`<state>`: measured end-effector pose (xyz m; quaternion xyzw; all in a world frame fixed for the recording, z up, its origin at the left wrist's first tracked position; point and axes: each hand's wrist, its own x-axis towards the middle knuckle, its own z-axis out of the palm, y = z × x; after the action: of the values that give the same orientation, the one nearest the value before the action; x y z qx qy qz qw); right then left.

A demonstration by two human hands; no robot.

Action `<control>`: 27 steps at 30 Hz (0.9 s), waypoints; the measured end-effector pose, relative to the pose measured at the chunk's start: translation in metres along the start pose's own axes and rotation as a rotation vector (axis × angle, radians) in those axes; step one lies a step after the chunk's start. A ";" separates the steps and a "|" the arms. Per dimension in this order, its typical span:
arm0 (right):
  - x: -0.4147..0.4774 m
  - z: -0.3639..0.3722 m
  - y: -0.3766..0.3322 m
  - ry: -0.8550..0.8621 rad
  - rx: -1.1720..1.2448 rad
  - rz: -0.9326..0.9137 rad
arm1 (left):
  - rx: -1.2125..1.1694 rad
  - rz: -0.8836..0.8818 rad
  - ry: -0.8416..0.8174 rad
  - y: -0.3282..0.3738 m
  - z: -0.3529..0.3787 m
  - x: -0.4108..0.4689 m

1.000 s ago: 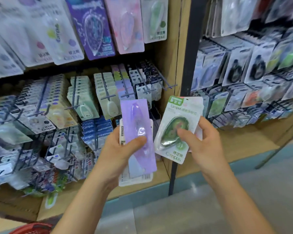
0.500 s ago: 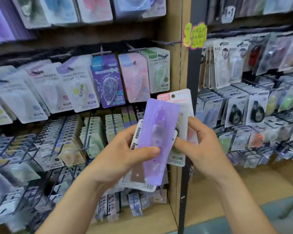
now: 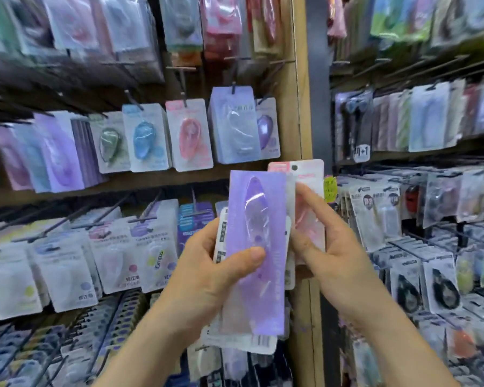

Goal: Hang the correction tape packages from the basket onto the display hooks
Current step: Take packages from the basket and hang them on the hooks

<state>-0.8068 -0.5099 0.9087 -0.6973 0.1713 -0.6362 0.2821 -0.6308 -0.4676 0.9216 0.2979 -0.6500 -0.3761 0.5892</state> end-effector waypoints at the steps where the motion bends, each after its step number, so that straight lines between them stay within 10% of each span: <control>1: 0.008 -0.001 -0.001 0.027 -0.043 -0.029 | -0.009 0.027 0.020 0.004 -0.002 0.003; 27: 0.174 0.115 0.013 0.077 -0.066 0.053 | 0.241 0.164 0.359 0.063 -0.111 0.048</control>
<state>-0.6692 -0.6040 1.0350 -0.6766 0.2211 -0.6489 0.2689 -0.5235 -0.4885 1.0031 0.3745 -0.5972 -0.1878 0.6840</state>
